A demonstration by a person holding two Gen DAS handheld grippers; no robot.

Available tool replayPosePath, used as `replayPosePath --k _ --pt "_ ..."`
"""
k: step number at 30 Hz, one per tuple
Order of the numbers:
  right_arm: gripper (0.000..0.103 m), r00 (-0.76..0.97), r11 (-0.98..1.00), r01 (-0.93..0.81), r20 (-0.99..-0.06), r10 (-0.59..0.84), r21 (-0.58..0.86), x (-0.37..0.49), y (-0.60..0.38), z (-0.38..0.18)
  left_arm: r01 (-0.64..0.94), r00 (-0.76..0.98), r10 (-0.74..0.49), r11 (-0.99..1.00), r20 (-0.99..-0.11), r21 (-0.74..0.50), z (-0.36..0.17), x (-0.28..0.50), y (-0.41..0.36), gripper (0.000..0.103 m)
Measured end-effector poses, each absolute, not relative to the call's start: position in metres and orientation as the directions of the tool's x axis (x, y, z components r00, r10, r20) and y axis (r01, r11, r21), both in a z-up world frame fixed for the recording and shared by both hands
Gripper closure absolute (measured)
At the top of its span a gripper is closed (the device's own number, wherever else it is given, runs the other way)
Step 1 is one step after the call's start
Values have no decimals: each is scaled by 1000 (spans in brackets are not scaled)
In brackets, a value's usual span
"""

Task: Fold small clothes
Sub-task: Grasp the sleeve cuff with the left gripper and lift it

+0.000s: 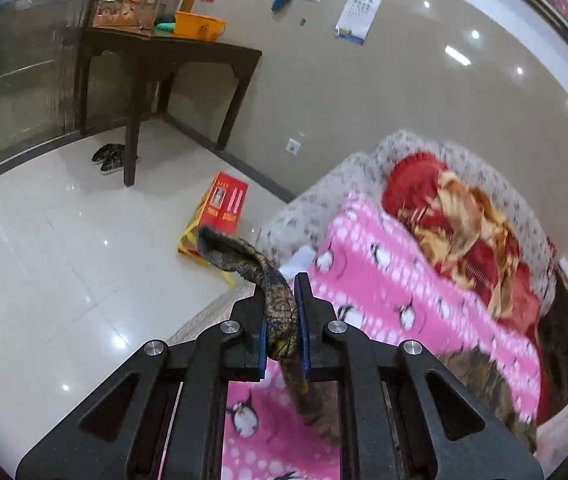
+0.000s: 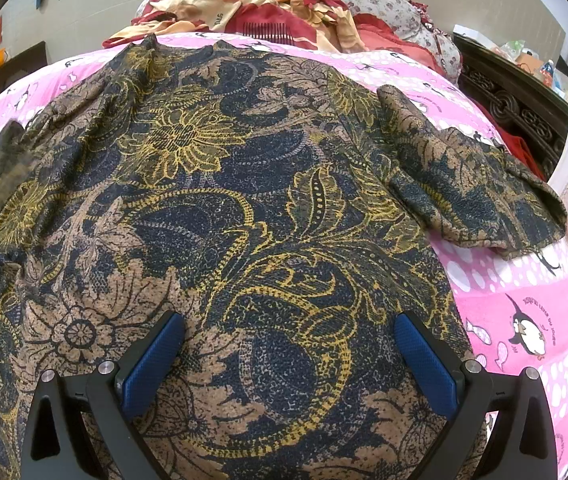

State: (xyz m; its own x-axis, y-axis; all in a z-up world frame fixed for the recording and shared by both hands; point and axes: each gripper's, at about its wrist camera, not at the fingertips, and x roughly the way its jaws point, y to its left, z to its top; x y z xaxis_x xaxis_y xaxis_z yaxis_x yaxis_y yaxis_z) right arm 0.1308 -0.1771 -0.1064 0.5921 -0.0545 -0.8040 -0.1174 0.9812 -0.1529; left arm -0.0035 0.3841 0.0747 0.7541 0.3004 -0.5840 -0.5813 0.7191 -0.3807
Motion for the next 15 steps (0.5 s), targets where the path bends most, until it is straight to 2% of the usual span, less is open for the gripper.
replayPosePath --k 3,5,9,12,15 --pt "0 592 981 -117 -804 -56 -155 131 -177 -107 -530 774 255 762 -580 -372 80 18 366 92" --pt "0 592 981 -118 -804 -56 -155 130 -176 -107 -448 790 170 815 -589 -367 74 44 331 92" --pt "0 586 981 -117 -808 -58 -155 131 -175 -106 -252 788 -26 898 -615 -361 51 106 233 92" --pt "0 566 983 -126 -823 -41 -136 131 -178 -103 -55 742 -221 921 -633 -386 18 151 133 92" --pt "0 548 984 -140 -836 -12 -106 125 -185 -91 74 679 -323 924 -659 -376 -20 181 51 92"
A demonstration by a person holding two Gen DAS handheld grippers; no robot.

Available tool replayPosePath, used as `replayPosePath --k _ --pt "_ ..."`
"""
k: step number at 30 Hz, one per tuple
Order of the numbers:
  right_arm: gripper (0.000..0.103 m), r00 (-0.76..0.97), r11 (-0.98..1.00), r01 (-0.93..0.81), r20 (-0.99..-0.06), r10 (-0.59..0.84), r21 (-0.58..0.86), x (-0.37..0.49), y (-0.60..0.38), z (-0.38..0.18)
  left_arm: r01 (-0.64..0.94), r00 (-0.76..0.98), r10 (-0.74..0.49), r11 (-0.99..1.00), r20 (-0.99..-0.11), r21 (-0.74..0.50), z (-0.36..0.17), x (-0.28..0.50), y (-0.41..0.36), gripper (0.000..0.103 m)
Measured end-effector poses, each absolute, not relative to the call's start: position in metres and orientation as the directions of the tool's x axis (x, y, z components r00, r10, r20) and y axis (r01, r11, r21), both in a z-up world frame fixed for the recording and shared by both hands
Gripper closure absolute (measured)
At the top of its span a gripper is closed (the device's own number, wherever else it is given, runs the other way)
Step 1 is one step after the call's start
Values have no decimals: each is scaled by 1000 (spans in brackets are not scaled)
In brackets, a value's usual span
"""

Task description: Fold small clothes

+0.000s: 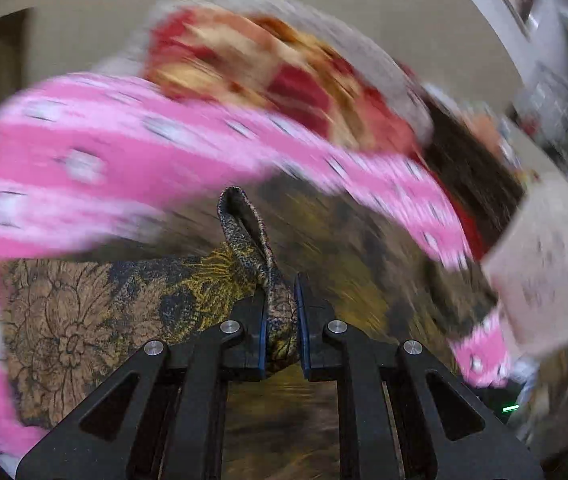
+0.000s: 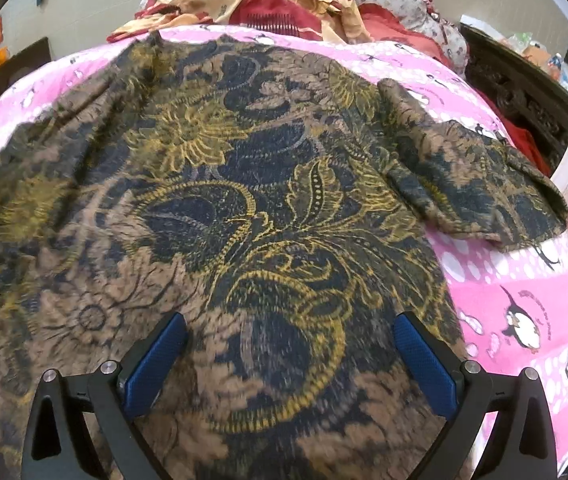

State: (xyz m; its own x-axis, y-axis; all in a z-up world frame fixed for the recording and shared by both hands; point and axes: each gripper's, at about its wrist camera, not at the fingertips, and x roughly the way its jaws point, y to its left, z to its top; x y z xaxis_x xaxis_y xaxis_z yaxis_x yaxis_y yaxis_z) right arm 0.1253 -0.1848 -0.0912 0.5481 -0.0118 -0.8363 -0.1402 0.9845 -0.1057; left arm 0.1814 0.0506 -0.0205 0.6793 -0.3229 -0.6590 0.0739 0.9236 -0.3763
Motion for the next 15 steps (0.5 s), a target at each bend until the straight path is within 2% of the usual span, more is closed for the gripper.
replayPosePath --k 2,5,8,11,13,15 --pt "0 571 988 -140 -820 25 -67 119 -193 -76 113 614 -370 916 -698 -386 -53 195 13 92" --pt "0 612 988 -140 -790 36 -64 115 -203 -53 107 545 -376 918 -749 -383 -92 202 -10 92" --pt "0 639 985 -166 -765 78 -38 121 -206 -32 116 518 -417 899 -747 -422 -96 180 -5 91" --pt "0 628 966 -253 -750 209 57 138 -193 -22 131 528 -422 898 -737 -420 -83 150 11 91" --pt "0 580 932 -332 -748 322 144 154 -175 -25 116 537 -379 918 -754 -379 -86 134 22 91" --pt "6 517 878 -418 -734 440 232 169 -155 -34 93 540 -304 949 -785 -302 -95 118 35 91"
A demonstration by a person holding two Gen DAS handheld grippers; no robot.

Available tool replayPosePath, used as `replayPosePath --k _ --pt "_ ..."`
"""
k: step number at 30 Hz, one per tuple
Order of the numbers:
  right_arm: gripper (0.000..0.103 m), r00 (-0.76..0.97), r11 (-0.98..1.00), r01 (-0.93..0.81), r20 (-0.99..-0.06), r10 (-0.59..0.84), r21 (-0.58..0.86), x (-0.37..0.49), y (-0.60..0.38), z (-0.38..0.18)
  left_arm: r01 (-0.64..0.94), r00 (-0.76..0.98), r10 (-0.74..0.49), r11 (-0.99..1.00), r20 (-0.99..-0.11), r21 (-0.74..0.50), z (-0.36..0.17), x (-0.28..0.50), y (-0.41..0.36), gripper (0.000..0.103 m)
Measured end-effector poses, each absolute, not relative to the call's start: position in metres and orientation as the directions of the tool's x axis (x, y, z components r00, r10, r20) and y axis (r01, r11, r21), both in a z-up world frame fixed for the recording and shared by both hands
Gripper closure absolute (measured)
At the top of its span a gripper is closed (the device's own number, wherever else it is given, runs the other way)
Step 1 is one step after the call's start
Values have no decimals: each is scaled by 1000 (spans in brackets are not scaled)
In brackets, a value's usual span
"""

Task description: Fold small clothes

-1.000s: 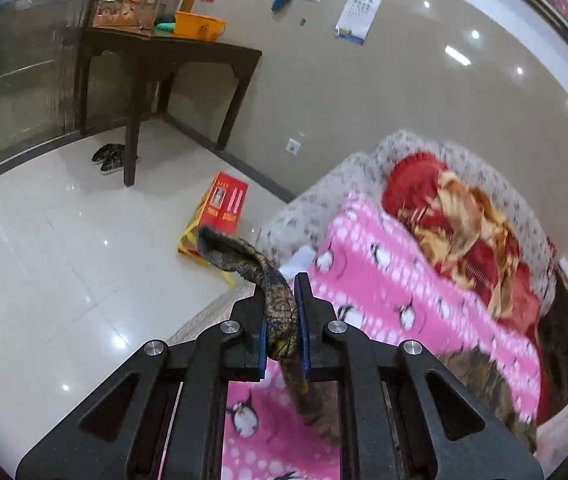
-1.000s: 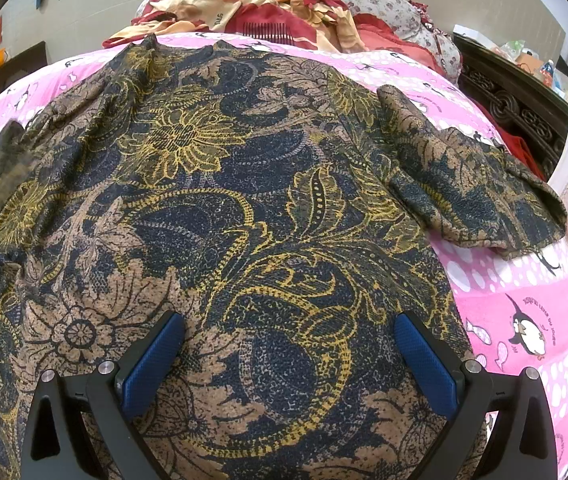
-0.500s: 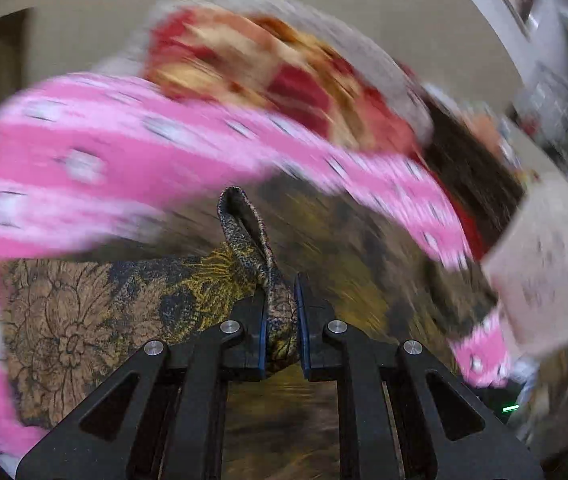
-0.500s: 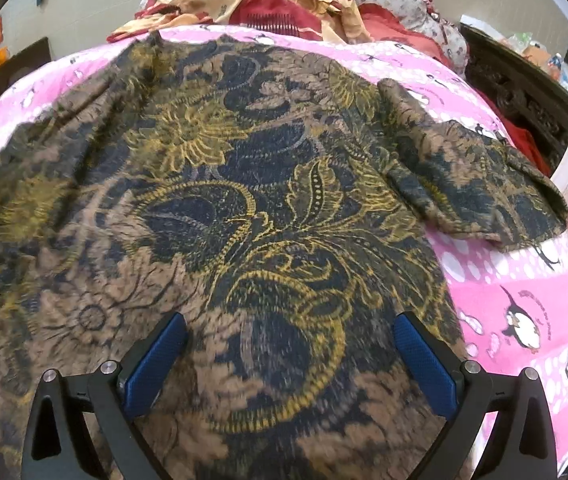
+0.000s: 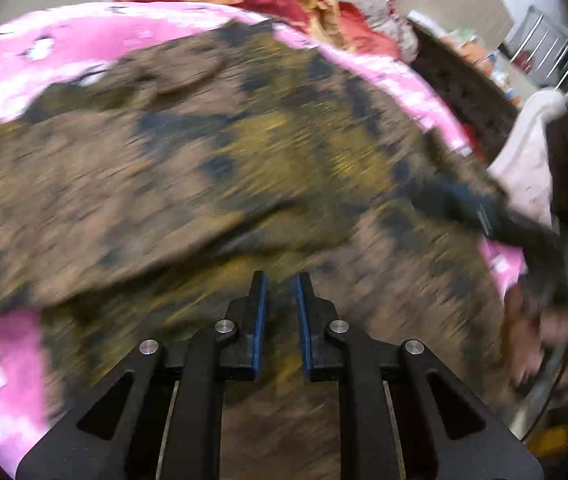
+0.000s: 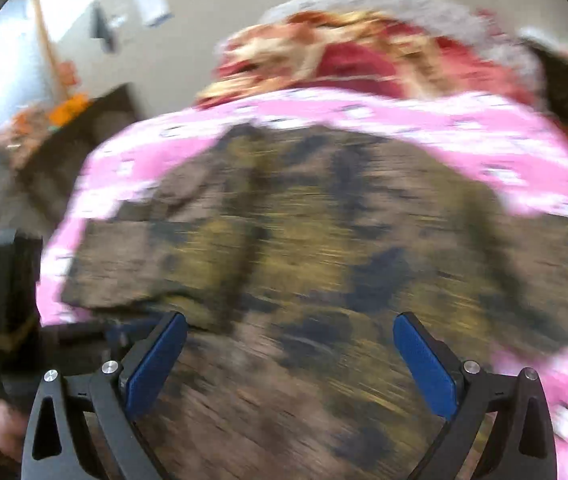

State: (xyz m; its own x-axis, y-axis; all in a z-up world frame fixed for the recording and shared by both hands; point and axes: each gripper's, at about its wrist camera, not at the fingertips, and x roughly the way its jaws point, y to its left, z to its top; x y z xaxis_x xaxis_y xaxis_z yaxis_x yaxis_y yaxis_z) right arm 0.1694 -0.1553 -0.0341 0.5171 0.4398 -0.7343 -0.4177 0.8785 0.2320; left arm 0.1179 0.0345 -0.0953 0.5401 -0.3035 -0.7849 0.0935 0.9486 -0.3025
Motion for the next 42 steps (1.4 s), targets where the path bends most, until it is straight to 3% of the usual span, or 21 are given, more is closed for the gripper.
replayPosePath --k 2,4,5,6,8,10,12,13,14,20,24,29,33,40,42 --pt "21 450 829 -478 -729 515 291 184 -133 -48 88 559 -280 956 -780 -280 -106 100 47 91" --pt "26 410 807 -496 -732 544 322 196 -116 -64 68 585 -279 953 -762 -296 -111 90 53 91" --pt "38 396 795 -505 -728 559 336 200 -112 -70 63 603 -271 954 -751 -293 -112 87 52 91" --pt "43 379 781 -517 -725 575 349 205 -106 -77 61 610 -259 958 -749 -282 -113 85 51 91" --pt "47 359 796 -505 -758 545 333 216 -99 -92 53 621 -240 963 -746 -265 -115 82 51 91" --pt "47 374 787 -493 -726 577 371 221 -101 -95 45 628 -236 962 -742 -269 -117 84 50 91" --pt "55 361 761 -483 -693 624 433 224 -104 -94 38 628 -259 952 -734 -304 -119 85 53 91" --pt "80 326 721 -494 -665 671 486 224 -104 -94 36 628 -268 948 -731 -317 -121 88 54 91" --pt "95 294 695 -500 -654 697 516 224 -103 -95 34 627 -275 944 -729 -327 -122 87 59 91" --pt "96 423 747 -490 -627 654 449 211 -129 -52 33 629 -271 946 -728 -323 -121 81 60 91" --pt "97 509 903 -325 -752 419 282 219 -191 -44 31 631 -272 945 -727 -326 -122 82 60 91" --pt "99 517 972 -175 -825 226 156 226 -259 -53 29 628 -281 940 -726 -340 -122 82 61 91" --pt "99 528 970 -139 -814 241 197 222 -287 -48 27 625 -293 934 -723 -355 -122 82 63 91" --pt "99 552 994 -67 -827 109 86 219 -299 -40 27 625 -295 933 -723 -358 -123 83 65 91" --pt "99 530 988 -94 -834 155 124 220 -300 -46 27 625 -296 933 -722 -359 -123 83 65 91"
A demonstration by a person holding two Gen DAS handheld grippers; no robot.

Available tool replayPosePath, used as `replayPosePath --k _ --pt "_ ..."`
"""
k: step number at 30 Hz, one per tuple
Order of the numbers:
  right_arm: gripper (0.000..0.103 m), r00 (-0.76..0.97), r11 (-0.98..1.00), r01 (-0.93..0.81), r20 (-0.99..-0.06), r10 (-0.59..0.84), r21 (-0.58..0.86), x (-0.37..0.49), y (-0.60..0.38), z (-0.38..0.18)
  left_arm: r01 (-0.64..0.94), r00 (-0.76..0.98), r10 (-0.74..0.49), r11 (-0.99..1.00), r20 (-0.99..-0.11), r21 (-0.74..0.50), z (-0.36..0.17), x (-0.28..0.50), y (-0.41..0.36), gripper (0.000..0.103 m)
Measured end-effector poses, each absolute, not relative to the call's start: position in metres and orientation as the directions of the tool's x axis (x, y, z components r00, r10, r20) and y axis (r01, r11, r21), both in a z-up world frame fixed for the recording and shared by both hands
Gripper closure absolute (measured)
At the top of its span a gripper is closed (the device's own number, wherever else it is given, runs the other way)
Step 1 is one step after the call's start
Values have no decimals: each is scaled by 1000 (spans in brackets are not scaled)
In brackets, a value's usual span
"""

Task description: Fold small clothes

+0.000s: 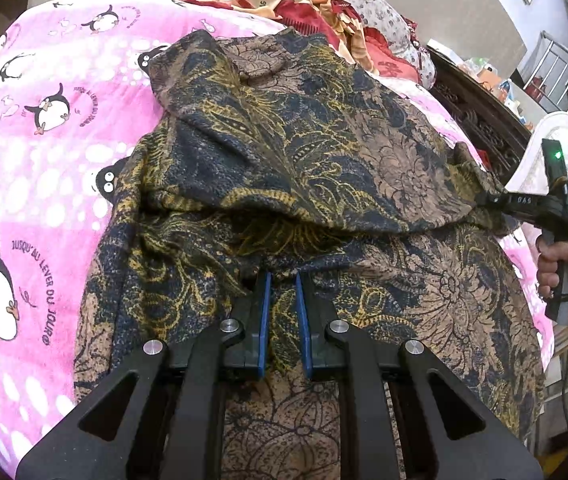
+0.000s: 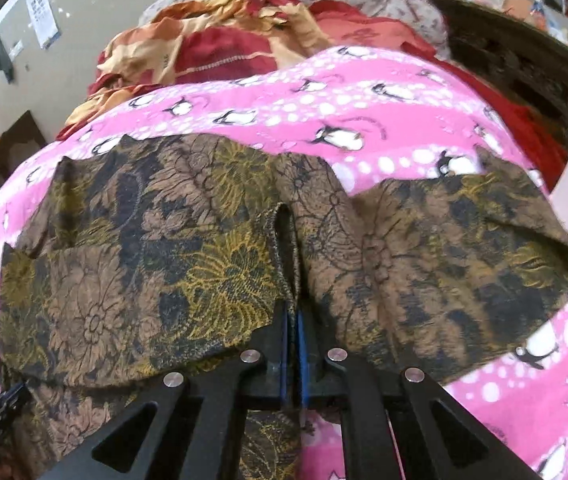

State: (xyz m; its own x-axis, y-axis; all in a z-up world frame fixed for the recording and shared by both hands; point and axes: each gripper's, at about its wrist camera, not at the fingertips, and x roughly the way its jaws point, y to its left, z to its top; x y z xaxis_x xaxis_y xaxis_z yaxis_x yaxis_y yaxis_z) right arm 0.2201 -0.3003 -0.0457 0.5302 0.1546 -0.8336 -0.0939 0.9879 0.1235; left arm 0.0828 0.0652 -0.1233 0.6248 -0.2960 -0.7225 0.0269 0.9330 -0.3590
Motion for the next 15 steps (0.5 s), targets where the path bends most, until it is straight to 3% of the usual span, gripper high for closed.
replayPosePath --k 5,9,12,15 --pt "99 503 984 -107 -846 175 140 220 -300 -54 21 612 -310 926 -728 -377 -120 84 67 91" --pt "99 560 971 -128 -793 238 201 201 -308 -34 13 655 -270 938 -706 -346 -89 74 70 91" --pt "99 593 964 -171 -760 264 202 182 -308 -20 -13 730 -200 952 -654 -306 -52 86 79 91" --pt "99 601 952 -221 -739 304 212 177 -296 -20 -87 719 -116 963 -685 -255 -43 138 87 91"
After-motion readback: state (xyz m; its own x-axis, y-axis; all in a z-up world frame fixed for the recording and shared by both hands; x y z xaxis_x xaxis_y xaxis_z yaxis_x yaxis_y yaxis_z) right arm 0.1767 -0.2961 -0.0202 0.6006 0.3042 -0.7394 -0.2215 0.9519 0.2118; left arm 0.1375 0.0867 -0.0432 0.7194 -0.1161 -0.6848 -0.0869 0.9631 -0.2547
